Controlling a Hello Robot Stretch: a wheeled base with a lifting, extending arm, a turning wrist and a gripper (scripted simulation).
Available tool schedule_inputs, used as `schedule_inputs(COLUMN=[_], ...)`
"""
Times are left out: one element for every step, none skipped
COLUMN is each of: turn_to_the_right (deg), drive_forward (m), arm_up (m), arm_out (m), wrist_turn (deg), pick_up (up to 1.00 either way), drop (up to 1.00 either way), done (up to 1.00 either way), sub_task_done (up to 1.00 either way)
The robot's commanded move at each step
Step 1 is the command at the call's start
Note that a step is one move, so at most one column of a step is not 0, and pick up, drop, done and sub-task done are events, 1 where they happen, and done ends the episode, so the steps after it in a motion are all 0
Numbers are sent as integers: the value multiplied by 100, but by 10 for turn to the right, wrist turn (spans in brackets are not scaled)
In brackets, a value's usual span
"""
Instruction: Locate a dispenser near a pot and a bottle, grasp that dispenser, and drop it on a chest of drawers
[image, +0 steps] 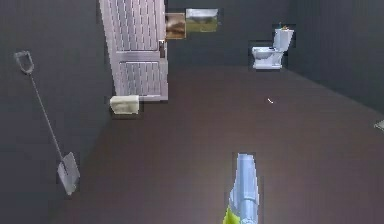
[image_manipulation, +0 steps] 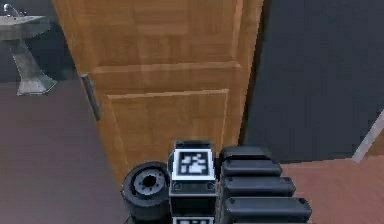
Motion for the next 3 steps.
schedule_inputs(turn_to_the_right=[0,30,0], drive_forward=[100,0,100], arm_up=[0,0,0], arm_out=[0,0,0], wrist_turn=[0,0,0], pick_up=[0,0,0], drop=[0,0,0], done=[0,0,0], sub_task_done=[0,0,0])
